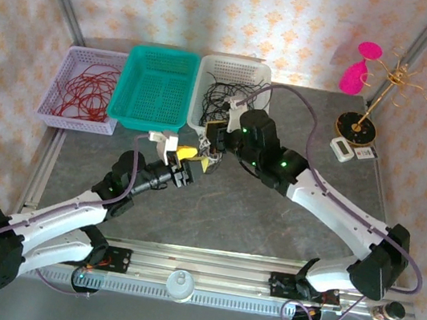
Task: Untangle the cables
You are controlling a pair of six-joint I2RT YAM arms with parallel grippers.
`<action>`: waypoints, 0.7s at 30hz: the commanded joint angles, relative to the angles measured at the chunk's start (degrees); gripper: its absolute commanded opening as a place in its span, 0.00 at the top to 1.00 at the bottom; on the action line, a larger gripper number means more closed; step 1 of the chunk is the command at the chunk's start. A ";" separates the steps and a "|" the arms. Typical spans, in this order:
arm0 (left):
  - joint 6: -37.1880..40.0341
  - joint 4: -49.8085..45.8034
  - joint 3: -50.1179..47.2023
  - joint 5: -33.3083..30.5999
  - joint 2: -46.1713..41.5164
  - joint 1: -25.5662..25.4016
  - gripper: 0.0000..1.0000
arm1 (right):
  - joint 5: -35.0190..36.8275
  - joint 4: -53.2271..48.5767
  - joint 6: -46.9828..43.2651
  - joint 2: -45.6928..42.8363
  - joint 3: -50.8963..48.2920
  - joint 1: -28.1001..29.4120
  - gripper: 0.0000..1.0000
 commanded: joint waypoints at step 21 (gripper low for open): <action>6.87 32.35 -10.68 0.86 20.48 -0.49 0.83 | -16.32 1.68 8.84 -0.64 6.41 2.84 1.00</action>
